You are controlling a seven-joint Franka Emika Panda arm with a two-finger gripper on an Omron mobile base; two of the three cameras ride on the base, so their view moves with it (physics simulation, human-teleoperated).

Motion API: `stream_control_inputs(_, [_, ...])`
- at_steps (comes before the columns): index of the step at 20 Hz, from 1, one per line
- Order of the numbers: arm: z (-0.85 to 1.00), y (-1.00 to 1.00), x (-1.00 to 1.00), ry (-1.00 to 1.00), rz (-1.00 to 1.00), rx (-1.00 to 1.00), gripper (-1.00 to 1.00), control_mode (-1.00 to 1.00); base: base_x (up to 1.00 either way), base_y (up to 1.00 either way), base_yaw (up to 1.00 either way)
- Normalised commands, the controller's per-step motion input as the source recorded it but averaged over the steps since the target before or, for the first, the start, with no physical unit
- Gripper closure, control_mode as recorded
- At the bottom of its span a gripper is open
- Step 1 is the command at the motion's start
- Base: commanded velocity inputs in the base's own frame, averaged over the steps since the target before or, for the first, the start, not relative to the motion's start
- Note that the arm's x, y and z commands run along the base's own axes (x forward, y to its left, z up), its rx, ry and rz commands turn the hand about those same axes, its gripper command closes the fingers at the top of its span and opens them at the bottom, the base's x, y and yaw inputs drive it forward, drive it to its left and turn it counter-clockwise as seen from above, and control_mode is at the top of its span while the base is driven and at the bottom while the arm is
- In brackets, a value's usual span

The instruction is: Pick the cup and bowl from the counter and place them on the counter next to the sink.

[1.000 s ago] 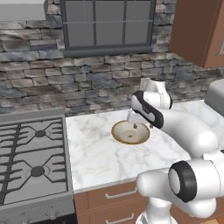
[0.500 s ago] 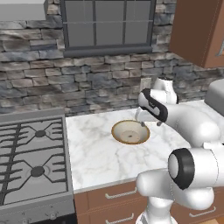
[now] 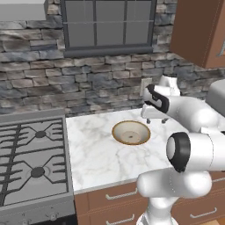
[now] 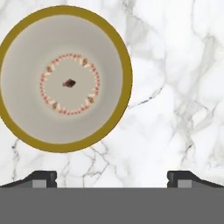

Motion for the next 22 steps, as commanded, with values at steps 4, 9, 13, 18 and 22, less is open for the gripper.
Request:
stream_control_inputs(4, [-0.15, -0.21, 0.33, -0.01, 0.0, 0.0, -1.0, -1.0, 0.0, 0.0, 0.0])
stream_control_inputs(9, [-0.12, -0.07, 0.26, -0.09, 0.0, 0.0, -1.0, -1.0, 0.0, 0.0, 0.0])
stream_control_inputs(13, [-0.2, 0.0, 0.15, -0.15, 0.0, 0.0, -1.0, -1.0, 0.0, 0.0, 0.0])
stream_control_inputs(18, [-0.2, 0.0, 0.13, -0.23, 0.0, 0.0, -1.0, -1.0, 0.0, 0.0, 0.0])
stream_control_inputs(22, [-0.3, 0.0, 0.0, -0.16, 0.0, 0.0, -1.0, -1.0, 0.0, 0.0, 0.0])
